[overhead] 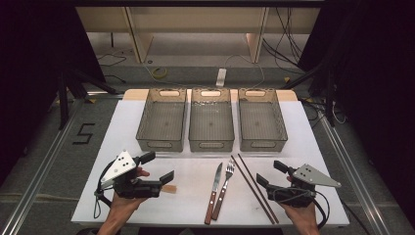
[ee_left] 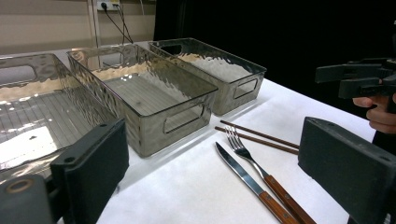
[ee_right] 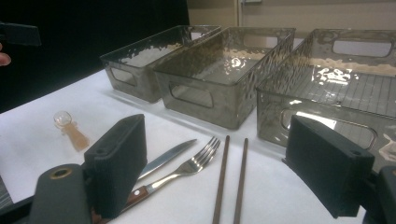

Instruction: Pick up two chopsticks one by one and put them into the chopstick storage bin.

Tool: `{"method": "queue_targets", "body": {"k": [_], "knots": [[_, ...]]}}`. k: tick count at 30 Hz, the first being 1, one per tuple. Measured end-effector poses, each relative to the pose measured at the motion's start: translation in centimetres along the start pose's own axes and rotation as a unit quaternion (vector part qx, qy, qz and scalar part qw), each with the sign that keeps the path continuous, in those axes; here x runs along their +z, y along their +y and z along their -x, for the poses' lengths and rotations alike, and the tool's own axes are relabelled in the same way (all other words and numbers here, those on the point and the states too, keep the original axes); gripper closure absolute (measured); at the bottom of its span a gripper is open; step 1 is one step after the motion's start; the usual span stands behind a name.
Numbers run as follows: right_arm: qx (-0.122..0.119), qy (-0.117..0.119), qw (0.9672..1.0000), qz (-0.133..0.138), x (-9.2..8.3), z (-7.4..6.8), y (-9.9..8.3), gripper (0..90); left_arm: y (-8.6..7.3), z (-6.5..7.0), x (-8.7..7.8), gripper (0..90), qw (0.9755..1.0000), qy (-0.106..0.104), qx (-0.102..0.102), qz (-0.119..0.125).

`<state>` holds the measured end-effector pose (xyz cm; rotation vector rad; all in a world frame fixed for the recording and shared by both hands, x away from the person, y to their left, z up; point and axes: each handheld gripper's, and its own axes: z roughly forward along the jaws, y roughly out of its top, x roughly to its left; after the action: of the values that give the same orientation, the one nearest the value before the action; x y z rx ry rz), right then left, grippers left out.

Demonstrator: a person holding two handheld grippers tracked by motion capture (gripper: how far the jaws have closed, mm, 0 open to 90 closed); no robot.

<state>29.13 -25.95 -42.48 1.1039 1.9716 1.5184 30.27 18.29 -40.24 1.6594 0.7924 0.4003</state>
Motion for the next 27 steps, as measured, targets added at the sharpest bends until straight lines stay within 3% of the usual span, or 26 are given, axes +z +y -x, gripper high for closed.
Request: {"method": "queue_targets", "body": {"k": [5, 11, 14, 15, 16, 17, 20, 23, 24, 25, 27], "knots": [[0.000, 0.000, 1.0000, 0.000, 0.0, 0.0, 0.0, 22.0, 0.0, 0.0, 0.0, 8.0, 1.0000, 0.001, 0.001, 0.000], [0.002, 0.011, 0.9995, -0.028, 0.5, -0.1, 0.5, 20.9, 0.0, -0.1, 0.0, 8.0, 1.0000, 0.004, -0.002, 0.001], [-0.056, 0.009, 0.9951, -0.081, 0.8, -0.7, 1.8, 21.9, 0.0, -0.1, -0.1, 8.0, 1.0000, 0.003, -0.003, 0.003], [-0.056, 0.009, 0.9951, -0.081, 0.8, -0.7, 1.8, 21.9, 0.0, -0.1, 0.0, 8.0, 1.0000, 0.002, -0.002, 0.002], [-0.064, 0.005, 0.9935, -0.094, 0.9, -0.8, 2.1, 21.6, 0.0, -0.1, 0.0, 8.0, 1.0000, 0.002, -0.002, 0.001], [-0.076, 0.002, 0.9894, -0.124, 1.2, -0.9, 2.8, 21.3, 0.0, -0.1, 0.0, 8.0, 1.0000, 0.002, -0.001, 0.001], [-0.093, -0.005, 0.9806, -0.173, 1.8, -1.0, 3.6, 21.5, 0.0, 0.0, 0.0, 8.0, 1.0000, 0.002, 0.001, 0.002], [-0.095, -0.003, 0.9715, -0.217, 2.3, -0.9, 4.5, 21.1, 0.0, 0.0, 0.0, 8.0, 1.0000, 0.002, 0.002, 0.000], [-0.095, -0.003, 0.9715, -0.217, 2.3, -0.9, 4.5, 21.1, 0.0, 0.0, 0.0, 8.0, 1.0000, 0.001, 0.003, 0.001], [-0.100, -0.006, 0.9661, -0.238, 2.5, -0.9, 4.9, 20.8, 0.0, 0.0, 0.0, 8.0, 1.0000, 0.001, 0.003, 0.001], [-0.098, -0.007, 0.9652, -0.242, 2.5, -0.8, 5.2, 20.8, 0.1, 0.0, 0.0, 8.0, 1.0000, 0.001, 0.005, 0.001]]}}
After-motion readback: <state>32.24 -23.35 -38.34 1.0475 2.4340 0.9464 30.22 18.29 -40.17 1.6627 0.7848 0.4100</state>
